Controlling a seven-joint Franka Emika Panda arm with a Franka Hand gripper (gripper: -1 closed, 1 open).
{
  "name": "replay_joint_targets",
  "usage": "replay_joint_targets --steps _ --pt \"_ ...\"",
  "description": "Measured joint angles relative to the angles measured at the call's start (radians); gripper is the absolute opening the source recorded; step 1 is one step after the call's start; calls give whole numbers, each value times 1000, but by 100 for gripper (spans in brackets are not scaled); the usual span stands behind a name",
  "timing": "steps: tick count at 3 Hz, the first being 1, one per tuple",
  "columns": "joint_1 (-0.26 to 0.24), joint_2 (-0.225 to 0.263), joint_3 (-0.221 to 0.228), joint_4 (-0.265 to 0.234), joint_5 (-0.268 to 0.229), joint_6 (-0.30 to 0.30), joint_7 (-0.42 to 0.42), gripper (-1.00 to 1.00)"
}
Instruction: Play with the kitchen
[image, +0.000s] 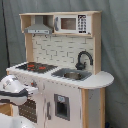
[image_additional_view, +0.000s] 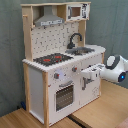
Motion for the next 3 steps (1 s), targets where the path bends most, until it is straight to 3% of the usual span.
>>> replay_joint_targets --steps 3 --pt "-229 0 129 153 0 91 38 100"
